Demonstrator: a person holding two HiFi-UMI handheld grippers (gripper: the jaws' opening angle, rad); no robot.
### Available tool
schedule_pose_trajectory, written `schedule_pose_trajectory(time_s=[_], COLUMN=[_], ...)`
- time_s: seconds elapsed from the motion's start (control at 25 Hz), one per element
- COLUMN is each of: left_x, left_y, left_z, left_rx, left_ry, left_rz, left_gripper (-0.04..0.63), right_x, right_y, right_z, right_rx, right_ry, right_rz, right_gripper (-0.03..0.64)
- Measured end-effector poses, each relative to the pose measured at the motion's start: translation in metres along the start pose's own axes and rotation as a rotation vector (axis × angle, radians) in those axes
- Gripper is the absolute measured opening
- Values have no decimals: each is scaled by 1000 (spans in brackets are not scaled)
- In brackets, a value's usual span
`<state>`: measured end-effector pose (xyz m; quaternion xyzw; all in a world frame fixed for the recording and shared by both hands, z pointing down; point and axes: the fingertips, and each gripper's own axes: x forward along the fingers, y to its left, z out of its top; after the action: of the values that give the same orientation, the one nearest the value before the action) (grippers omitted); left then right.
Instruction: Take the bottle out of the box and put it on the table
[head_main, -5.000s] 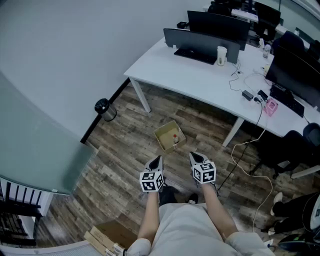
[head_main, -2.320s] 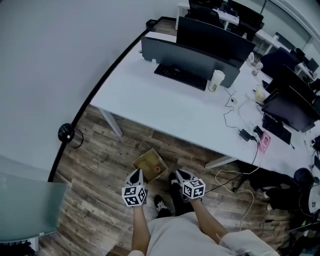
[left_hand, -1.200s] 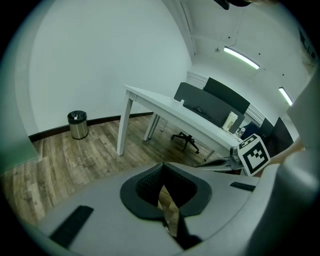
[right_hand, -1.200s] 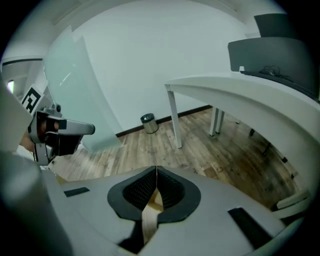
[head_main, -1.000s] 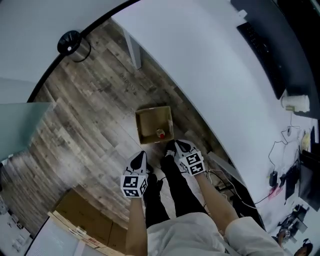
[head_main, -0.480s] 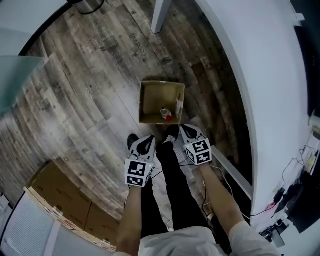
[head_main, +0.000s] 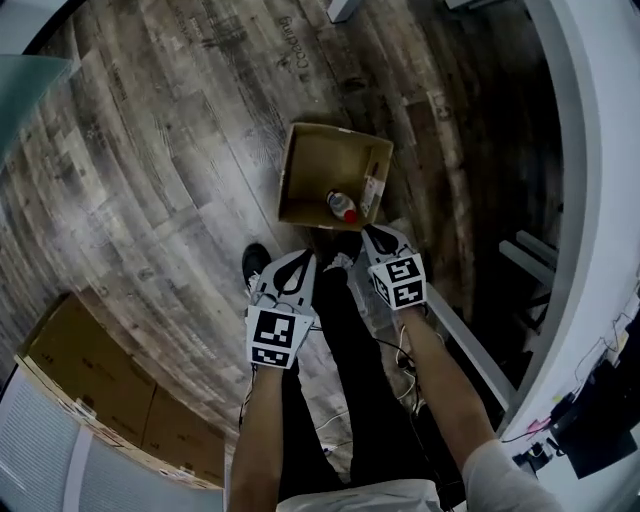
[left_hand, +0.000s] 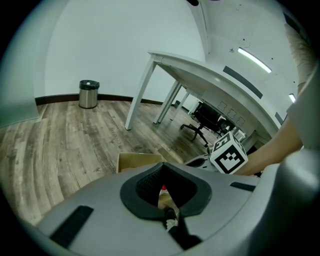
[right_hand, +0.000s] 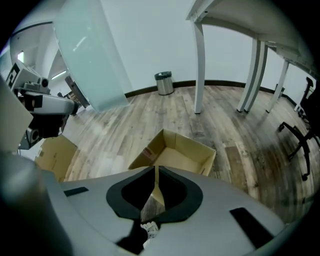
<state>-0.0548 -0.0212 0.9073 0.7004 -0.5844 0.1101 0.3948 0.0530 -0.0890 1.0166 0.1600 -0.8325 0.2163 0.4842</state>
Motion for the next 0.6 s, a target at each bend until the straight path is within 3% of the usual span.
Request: schedule_pose_trajectory(time_s=[0.2, 0.32, 0.6], left_x=[-8, -19, -23], left_y=[24, 40, 59], left_z=[-26, -38, -71], left_rx=[-46, -54, -95], left_ry=[-9, -25, -57], left_rz=[46, 69, 114], left_gripper=[14, 14, 14], right_x=[43, 68, 108], right_y=[-1, -4, -9], right_z=[-30, -46, -72], right_rx=[-64, -29, -31], right_ry=[97, 139, 184], right_rz=[2, -30, -85], right_gripper=[165, 222, 241])
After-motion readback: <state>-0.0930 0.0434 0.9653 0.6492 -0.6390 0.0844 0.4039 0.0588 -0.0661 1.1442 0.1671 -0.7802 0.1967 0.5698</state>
